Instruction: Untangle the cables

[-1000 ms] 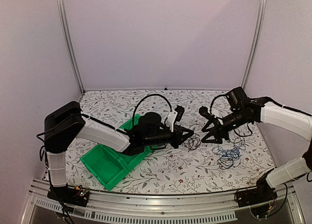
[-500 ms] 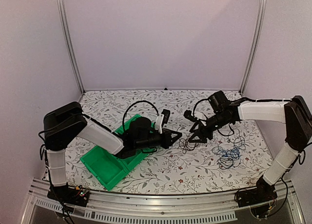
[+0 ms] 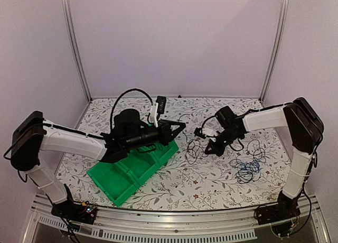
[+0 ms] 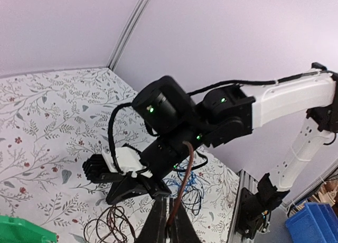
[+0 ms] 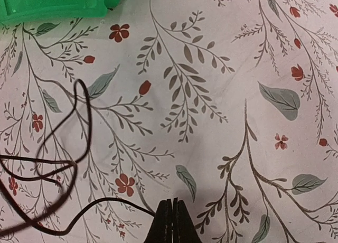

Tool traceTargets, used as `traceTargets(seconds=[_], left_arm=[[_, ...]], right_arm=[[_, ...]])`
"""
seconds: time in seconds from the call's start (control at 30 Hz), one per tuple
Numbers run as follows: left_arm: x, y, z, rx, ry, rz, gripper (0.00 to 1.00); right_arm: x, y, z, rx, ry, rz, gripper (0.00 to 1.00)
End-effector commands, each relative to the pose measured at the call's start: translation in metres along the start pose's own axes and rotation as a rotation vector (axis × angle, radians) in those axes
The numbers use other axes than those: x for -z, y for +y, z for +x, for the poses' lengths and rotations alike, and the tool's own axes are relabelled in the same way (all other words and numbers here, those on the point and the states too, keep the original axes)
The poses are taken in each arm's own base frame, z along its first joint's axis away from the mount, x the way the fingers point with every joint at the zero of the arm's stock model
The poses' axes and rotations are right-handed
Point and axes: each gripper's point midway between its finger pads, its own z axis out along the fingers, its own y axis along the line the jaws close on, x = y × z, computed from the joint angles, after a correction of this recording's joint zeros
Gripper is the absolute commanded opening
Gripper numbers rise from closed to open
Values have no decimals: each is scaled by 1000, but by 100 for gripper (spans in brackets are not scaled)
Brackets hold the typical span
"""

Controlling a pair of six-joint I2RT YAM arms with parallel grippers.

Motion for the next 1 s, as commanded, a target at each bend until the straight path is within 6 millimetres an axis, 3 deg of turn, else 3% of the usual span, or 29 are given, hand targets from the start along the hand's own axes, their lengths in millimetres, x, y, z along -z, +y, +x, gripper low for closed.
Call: traceTargets(seconds=[0.0,0.2,0.33,0.57,0.77,0.97], left_arm=[[39,-25,-70,-146,-112,-49,0],[100,-48,-145,-303,-248,-186,0],[148,-60,-193,-384,-338,-290,0],[220,-73,-255,-477,-446,-471,0],[268,-79,-286,-507,-473,-605,0],[303,-78,-298,-512,-486,-696,0]], right_arm=[[11,-19,11,-44,22,75,0],[41,-63,25,-167,-4,143,0],[59,-94,48,-225,23,234,0],[86,-144,95,-267,140,427,0],[108,-171,129,-329,197,513,0],[107,-173,147,-366,220,508,0]])
